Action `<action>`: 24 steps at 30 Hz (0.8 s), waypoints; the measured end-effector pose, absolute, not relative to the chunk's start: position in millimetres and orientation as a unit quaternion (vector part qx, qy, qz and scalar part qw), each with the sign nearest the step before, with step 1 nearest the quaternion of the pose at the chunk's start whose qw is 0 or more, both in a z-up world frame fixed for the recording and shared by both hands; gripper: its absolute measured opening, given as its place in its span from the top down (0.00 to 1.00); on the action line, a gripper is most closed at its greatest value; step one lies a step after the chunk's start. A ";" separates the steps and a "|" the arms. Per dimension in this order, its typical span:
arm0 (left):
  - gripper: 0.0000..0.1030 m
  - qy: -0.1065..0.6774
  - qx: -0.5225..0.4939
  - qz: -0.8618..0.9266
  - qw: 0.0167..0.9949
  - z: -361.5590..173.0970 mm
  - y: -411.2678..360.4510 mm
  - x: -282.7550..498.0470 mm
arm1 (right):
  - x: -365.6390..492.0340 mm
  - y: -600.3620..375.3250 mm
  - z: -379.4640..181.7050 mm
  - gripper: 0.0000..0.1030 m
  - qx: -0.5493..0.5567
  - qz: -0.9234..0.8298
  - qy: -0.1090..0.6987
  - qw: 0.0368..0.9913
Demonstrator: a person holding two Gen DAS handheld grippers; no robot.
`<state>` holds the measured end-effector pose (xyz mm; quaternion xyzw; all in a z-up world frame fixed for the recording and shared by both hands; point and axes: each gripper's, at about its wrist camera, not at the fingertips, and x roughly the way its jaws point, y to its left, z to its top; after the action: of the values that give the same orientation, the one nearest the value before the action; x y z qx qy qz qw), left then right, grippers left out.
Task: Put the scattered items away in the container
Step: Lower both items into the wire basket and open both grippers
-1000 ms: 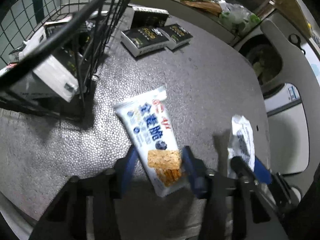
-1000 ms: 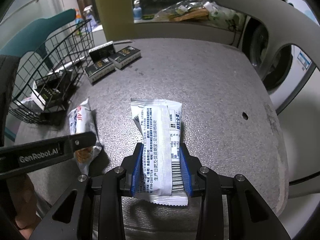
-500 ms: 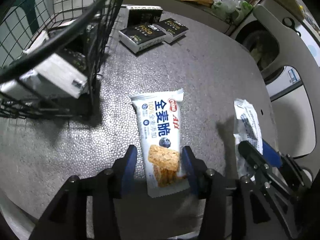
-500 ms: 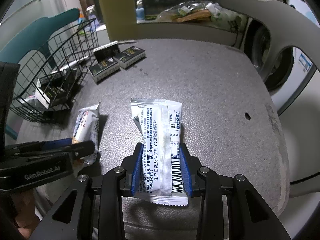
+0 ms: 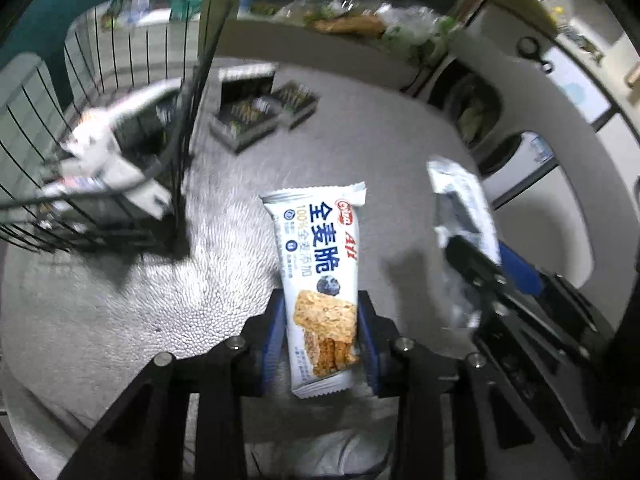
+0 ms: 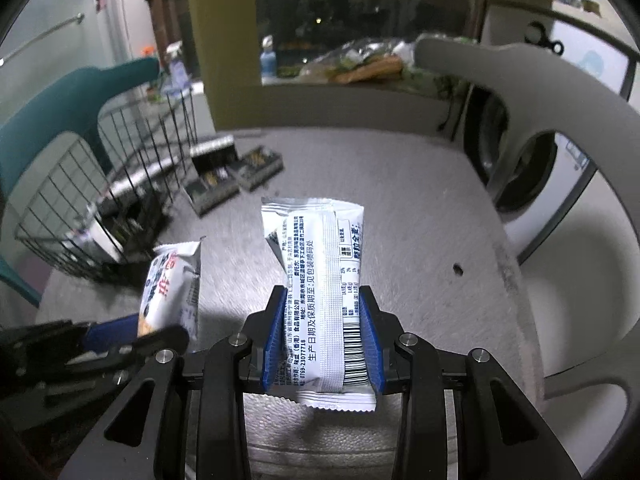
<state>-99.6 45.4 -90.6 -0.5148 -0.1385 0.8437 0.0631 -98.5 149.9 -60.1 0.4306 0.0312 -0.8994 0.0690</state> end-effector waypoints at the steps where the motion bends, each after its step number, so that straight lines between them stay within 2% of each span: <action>1: 0.64 -0.138 -0.502 0.852 0.062 -80.0 44.6 -97.0 | -98.0 149.3 -53.8 0.66 0.426 -0.901 0.026 0.072; 6: 0.64 -0.142 -0.430 0.891 0.032 -23.2 16.9 -85.2 | -100.9 131.8 -20.2 0.66 0.399 -0.911 0.010 0.102; 10: 0.64 -0.145 -0.387 0.910 -0.029 9.6 -26.9 -92.4 | -119.7 88.9 -0.2 0.66 0.397 -0.901 0.000 0.177; 16: 0.64 -0.164 -0.420 0.886 -0.102 -4.6 -88.7 -128.6 | -166.4 14.5 -7.2 0.66 0.428 -0.867 0.002 0.257; 24: 0.64 -0.185 -0.451 0.866 -0.110 -17.5 -95.3 -141.0 | -188.3 -13.3 -25.0 0.65 0.446 -0.855 -0.001 0.266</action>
<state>-141.0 -95.3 -17.5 -0.4512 -0.1850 0.8660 -0.1104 -188.3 -13.3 -25.0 0.4463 -0.0015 -0.8545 0.2656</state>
